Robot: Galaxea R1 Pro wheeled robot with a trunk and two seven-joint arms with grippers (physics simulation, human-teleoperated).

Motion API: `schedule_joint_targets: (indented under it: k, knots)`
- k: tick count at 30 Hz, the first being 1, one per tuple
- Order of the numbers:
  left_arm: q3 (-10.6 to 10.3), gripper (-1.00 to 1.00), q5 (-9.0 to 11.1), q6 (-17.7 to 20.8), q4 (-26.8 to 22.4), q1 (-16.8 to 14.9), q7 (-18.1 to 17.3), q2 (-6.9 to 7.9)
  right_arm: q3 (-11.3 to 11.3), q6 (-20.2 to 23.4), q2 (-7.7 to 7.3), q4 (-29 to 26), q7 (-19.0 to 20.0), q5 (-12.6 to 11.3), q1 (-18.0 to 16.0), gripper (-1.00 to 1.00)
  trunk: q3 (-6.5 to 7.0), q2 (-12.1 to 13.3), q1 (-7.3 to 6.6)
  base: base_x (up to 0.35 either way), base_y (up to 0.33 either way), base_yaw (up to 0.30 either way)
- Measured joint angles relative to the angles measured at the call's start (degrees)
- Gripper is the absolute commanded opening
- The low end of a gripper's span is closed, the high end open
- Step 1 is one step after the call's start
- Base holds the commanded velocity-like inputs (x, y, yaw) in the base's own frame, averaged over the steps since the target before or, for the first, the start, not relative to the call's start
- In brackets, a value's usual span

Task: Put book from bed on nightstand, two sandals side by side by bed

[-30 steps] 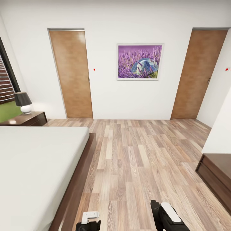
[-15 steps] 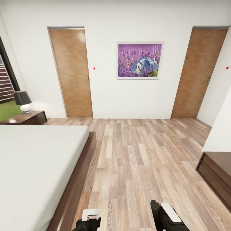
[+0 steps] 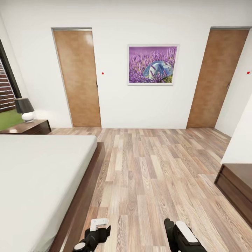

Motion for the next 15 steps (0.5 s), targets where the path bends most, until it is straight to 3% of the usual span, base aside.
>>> schedule_joint_targets:
  k: [7, 9, 15]
  knots:
    - [-0.1, 1.0, 0.9, 8.7, -9.3, -0.2, -0.1, -0.63, 0.0, 0.0, 0.0, 0.0, 0.0, 0.0, 0.0, 1.0, -1.26, -2.8, 1.54, 0.0, 0.0, 0.0]
    - [-0.2, 1.0, 2.0, 14.5, -15.3, -1.5, -0.2, -0.63, 0.0, 0.0, 0.0, 0.0, 0.0, 0.0, 0.0, 1.0, -1.61, -3.6, 1.98, 0.0, 0.0, 0.0]
    - [-0.8, 1.0, 5.3, 17.8, -20.5, -4.1, -0.3, -0.63, -0.1, -0.1, 0.0, 0.0, 0.0, 0.0, 0.0, 1.0, -2.69, -6.0, 3.3, 0.0, 0.0, 0.0]
